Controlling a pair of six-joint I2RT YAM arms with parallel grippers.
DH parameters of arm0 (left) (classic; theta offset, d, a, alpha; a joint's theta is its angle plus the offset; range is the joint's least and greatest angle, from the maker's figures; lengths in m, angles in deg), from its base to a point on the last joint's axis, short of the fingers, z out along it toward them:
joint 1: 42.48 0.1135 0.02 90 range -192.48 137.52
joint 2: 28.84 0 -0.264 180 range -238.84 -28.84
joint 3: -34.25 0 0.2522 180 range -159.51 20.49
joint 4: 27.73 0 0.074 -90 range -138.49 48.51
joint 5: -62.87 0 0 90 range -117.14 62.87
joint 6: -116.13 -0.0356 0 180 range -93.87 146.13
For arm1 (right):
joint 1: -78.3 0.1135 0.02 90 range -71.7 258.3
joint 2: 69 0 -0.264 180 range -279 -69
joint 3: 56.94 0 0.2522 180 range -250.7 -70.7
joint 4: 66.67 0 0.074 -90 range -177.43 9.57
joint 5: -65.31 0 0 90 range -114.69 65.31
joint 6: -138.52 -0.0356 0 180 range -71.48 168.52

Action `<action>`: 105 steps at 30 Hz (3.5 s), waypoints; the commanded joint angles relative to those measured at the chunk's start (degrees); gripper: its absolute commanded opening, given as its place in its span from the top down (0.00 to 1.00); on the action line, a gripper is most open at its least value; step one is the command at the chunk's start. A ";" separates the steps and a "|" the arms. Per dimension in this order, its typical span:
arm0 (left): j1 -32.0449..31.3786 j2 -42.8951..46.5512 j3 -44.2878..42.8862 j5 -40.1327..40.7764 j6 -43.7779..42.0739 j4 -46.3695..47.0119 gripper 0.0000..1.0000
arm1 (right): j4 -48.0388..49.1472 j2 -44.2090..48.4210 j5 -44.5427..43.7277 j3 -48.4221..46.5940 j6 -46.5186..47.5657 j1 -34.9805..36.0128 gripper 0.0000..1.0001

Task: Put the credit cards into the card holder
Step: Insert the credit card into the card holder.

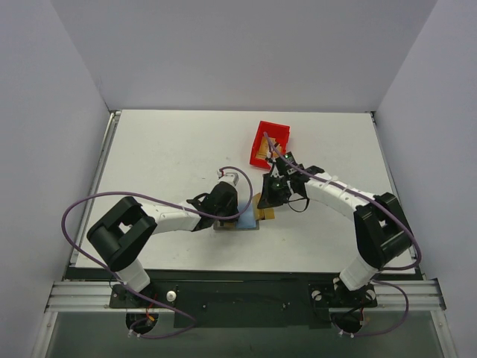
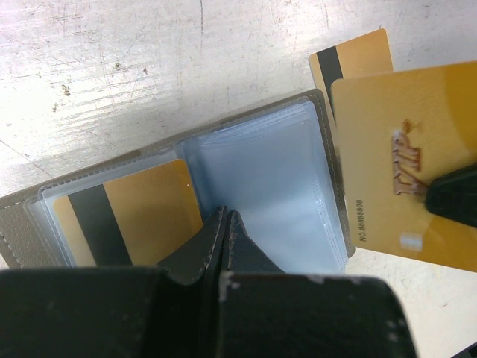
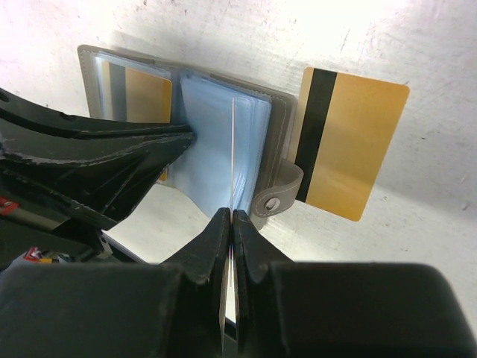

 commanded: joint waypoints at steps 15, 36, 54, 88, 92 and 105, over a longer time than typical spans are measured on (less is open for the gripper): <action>0.38 -2.71 1.44 1.70 -0.69 -10.12 1.00 | -2.75 -4.96 3.92 -4.01 4.61 0.02 1.00; 0.46 -3.59 1.27 1.35 -0.69 -10.03 1.00 | -2.57 -4.78 9.19 -2.95 7.51 0.54 1.00; 0.47 -3.42 1.44 1.43 -0.61 -9.85 1.00 | -2.31 -4.61 2.42 -2.69 1.27 -1.21 1.00; 0.82 -4.30 0.91 0.99 -0.78 -9.68 1.00 | 2.79 -8.74 14.64 -3.13 -1.46 -1.21 1.00; 0.90 -4.30 1.00 0.99 -0.78 -9.59 1.00 | 3.58 -8.74 15.61 -2.60 -1.81 -1.13 1.00; 1.08 -3.25 1.09 0.91 -0.26 -9.85 1.00 | 5.51 -8.47 15.34 -1.02 -3.83 -1.56 1.00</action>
